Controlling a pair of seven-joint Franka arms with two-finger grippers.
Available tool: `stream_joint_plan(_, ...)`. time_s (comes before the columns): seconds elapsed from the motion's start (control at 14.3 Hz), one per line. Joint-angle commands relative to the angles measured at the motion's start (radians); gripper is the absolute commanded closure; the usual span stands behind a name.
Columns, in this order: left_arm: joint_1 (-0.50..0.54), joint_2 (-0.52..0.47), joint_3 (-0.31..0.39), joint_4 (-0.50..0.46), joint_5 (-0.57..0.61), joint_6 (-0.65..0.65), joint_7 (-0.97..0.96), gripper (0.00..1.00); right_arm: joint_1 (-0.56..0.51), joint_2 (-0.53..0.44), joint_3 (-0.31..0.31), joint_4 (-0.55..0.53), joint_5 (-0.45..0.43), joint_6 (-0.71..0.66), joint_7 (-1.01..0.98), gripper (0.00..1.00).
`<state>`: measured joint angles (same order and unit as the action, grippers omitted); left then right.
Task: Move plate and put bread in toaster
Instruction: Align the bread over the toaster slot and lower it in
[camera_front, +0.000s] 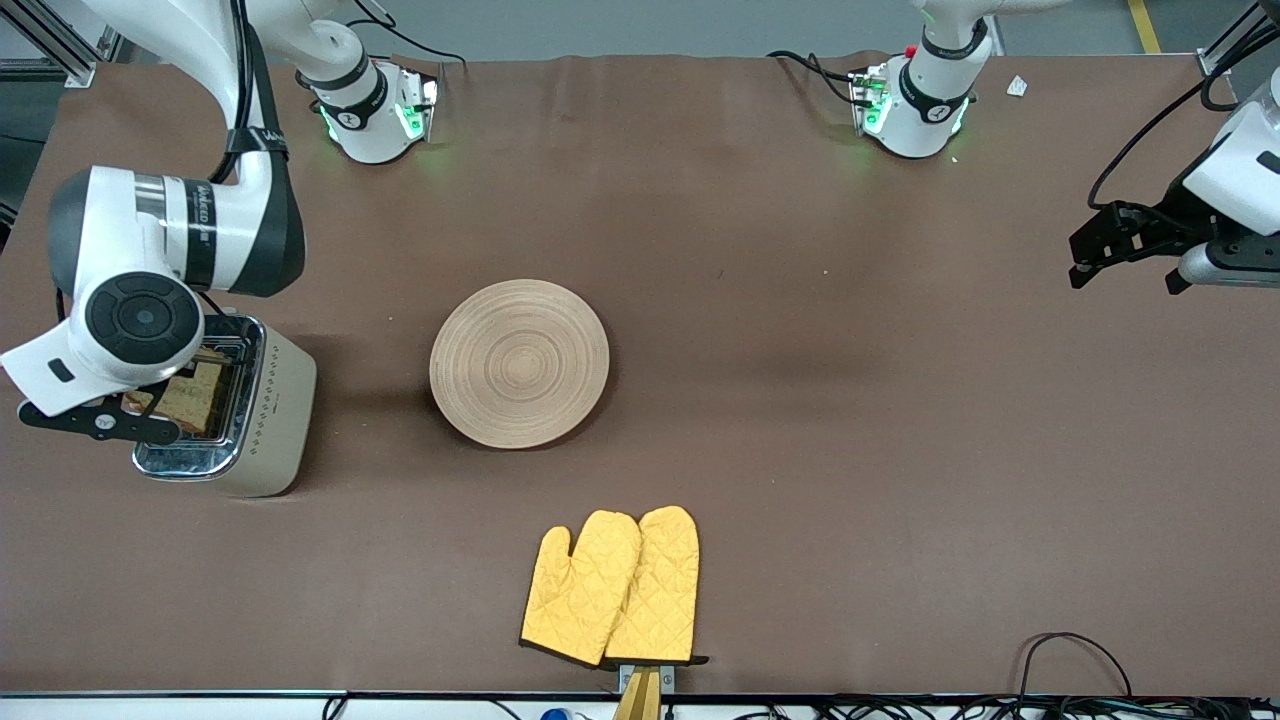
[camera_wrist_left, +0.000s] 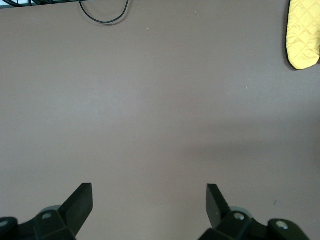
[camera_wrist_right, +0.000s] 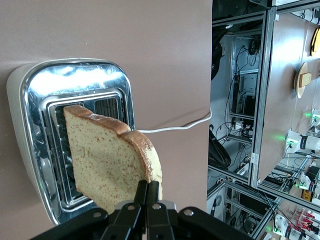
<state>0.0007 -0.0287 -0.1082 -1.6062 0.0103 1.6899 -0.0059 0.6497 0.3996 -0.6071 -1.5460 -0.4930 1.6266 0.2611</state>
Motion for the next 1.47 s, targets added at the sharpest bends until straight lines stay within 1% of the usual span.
stream_joint_plan(0.0,-0.002,-0.007,0.009,-0.006,-0.012,0.013,0.017,0.0,-0.007,0.028,0.006,-0.037,-0.022,0.051,0.053,1.0)
stream_joint_plan(0.28,-0.002,-0.005,0.009,-0.006,-0.012,0.013,0.021,0.0,-0.016,0.126,0.007,-0.069,-0.012,0.148,0.09,0.99)
stream_joint_plan(0.42,-0.002,-0.005,0.009,-0.006,-0.012,0.013,0.021,0.0,-0.015,0.168,0.009,-0.069,-0.009,0.156,0.096,0.99)
stream_joint_plan(0.49,-0.001,-0.005,0.009,-0.006,-0.012,0.013,0.021,0.0,-0.015,0.172,0.01,-0.069,-0.007,0.156,0.096,0.99)
stream_joint_plan(0.91,0.002,-0.005,0.009,-0.006,-0.012,0.013,0.021,0.0,-0.004,0.165,0.007,-0.071,-0.013,0.13,0.075,1.0)
stream_joint_plan(1.05,0.002,-0.005,0.009,-0.006,-0.012,0.013,0.021,0.0,0.008,0.15,0.006,-0.057,-0.022,0.075,0.054,1.0)
stream_joint_plan(1.12,0.002,-0.005,0.009,-0.006,-0.012,0.013,0.021,0.0,0.013,0.127,0.004,-0.057,-0.025,0.053,0.031,1.0)
stream_joint_plan(1.26,0.002,-0.005,0.009,-0.006,-0.012,0.013,0.021,0.0,0.028,0.099,0.004,-0.057,-0.065,0.001,0.021,1.0)
stream_joint_plan(1.4,0.002,-0.005,0.009,-0.006,-0.012,0.013,0.021,0.0,0.045,0.085,0.006,-0.057,-0.078,-0.045,0.021,1.0)
